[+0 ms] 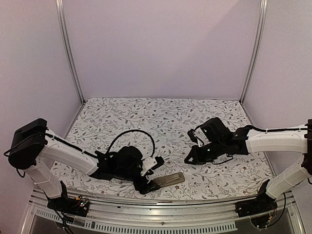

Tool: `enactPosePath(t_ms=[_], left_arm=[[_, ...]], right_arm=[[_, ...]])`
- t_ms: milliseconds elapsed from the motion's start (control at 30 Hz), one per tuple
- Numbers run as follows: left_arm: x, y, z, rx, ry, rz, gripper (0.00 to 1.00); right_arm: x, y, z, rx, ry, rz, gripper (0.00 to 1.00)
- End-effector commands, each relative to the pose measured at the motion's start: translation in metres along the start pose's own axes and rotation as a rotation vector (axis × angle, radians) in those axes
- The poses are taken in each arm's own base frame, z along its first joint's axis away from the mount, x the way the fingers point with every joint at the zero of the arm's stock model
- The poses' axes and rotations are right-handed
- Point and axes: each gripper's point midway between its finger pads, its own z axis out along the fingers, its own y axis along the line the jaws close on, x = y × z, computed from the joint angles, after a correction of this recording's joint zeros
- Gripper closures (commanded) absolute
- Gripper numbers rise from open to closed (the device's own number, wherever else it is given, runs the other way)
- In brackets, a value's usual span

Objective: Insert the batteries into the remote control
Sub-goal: Load the battery cover onto the remote control without the battery cover.

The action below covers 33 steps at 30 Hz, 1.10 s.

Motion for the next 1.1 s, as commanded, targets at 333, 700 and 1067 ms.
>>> enactPosePath(t_ms=[333, 700, 1067], left_arm=[[0.011, -0.003, 0.018, -0.020, -0.065, 0.126, 0.18], [0.018, -0.013, 0.030, 0.014, -0.050, 0.108, 0.19], [0.022, -0.015, 0.031, 0.015, -0.036, 0.114, 0.20]], right_arm=[[0.008, 0.044, 0.028, -0.087, 0.050, 0.013, 1.00], [0.030, 0.027, 0.057, 0.008, 0.138, 0.012, 1.00], [0.051, 0.001, 0.067, 0.074, 0.183, 0.033, 1.00]])
